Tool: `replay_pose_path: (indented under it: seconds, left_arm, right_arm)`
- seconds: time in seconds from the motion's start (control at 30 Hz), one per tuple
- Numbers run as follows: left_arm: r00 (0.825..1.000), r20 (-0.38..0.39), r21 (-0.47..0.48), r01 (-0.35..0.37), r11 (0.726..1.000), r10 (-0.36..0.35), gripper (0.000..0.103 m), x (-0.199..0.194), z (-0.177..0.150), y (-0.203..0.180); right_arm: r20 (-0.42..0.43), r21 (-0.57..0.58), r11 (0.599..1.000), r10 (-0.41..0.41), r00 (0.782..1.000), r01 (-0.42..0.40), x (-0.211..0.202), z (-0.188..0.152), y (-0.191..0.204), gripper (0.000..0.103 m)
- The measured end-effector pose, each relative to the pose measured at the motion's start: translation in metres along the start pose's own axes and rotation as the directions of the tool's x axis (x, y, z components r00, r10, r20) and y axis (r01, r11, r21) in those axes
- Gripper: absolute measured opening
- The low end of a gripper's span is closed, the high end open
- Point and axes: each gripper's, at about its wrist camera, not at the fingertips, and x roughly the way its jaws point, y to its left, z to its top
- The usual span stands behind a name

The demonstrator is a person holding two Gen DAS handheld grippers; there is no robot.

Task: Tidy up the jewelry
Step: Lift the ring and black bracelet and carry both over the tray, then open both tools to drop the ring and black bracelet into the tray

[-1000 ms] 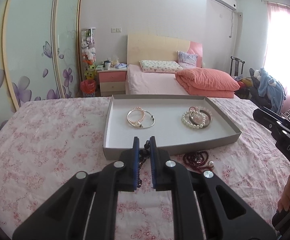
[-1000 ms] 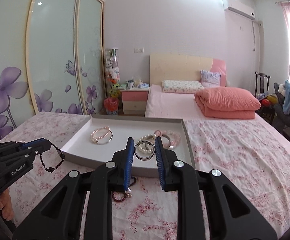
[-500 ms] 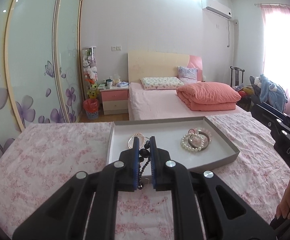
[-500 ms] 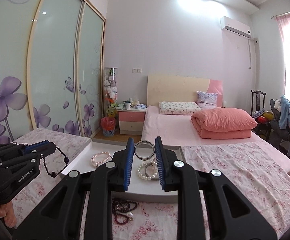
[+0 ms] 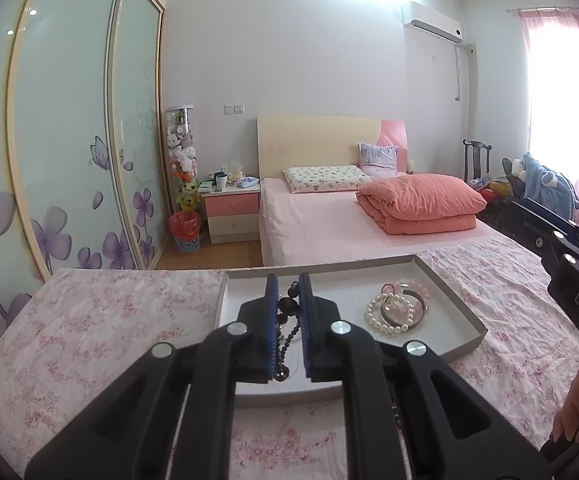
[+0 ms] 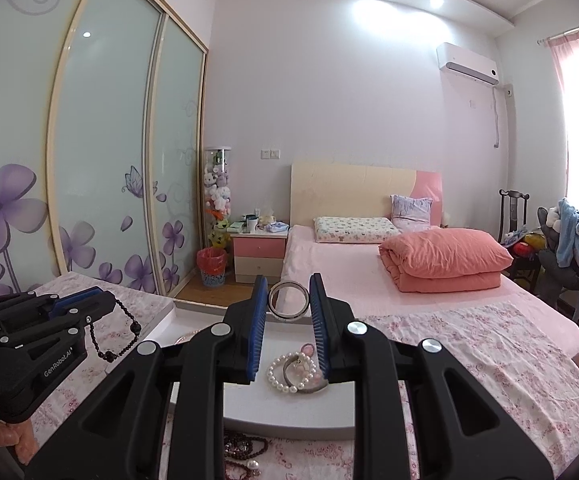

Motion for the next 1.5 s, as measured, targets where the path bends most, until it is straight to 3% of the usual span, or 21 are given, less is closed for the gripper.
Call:
replay_pose_path:
  seconds: [0.23, 0.43, 0.67, 0.87, 0.93, 1.0, 1.03, 1.2, 1.5]
  left_arm:
    - [1.0, -0.011, -0.002, 0.009, 1.0, -0.009, 0.011, 0.024, 0.009, -0.003]
    - [0.998, -0.057, -0.032, 0.039, 0.999, -0.04, 0.011, 0.059, 0.009, -0.001]
    - [0.99, -0.129, -0.046, 0.052, 0.998, -0.058, 0.011, 0.098, 0.002, 0.0]
    - [0.982, -0.172, -0.05, 0.07, 0.996, -0.078, 0.011, 0.12, -0.006, -0.005]
    - [0.978, -0.187, -0.056, 0.078, 0.995, -0.087, 0.012, 0.127, -0.007, -0.006]
    - [0.977, -0.194, -0.064, 0.079, 0.995, -0.09, 0.014, 0.131, -0.006, -0.006]
    - [0.977, -0.194, -0.069, 0.076, 0.995, -0.088, 0.018, 0.131, -0.006, -0.005]
    - [0.979, -0.187, -0.105, 0.063, 0.992, -0.082, 0.022, 0.128, -0.004, 0.009]
    - [0.985, -0.172, -0.109, -0.01, 0.994, -0.009, 0.03, 0.103, -0.005, 0.03]
  right_arm:
    - [-0.012, 0.014, 1.0, 0.01, 1.0, -0.01, 0.021, 0.001, -0.003, 0.023]
    - [-0.115, 0.072, 0.997, 0.04, 0.993, -0.032, 0.062, -0.009, -0.014, 0.023]
    - [-0.27, 0.146, 0.988, 0.094, 0.958, -0.056, 0.109, -0.032, -0.021, 0.023]
    - [-0.347, 0.192, 0.979, 0.131, 0.929, -0.067, 0.13, -0.043, -0.022, 0.023]
    - [-0.374, 0.213, 0.974, 0.149, 0.915, -0.071, 0.134, -0.045, -0.023, 0.031]
    - [-0.37, 0.218, 0.974, 0.147, 0.917, -0.068, 0.131, -0.044, -0.026, 0.046]
    - [-0.362, 0.213, 0.975, 0.138, 0.922, -0.063, 0.13, -0.043, -0.025, 0.048]
    - [-0.356, 0.214, 0.976, 0.126, 0.926, -0.051, 0.126, -0.041, -0.033, 0.047]
    - [-0.36, 0.185, 0.981, 0.122, 0.925, -0.057, 0.107, -0.042, -0.034, 0.047]
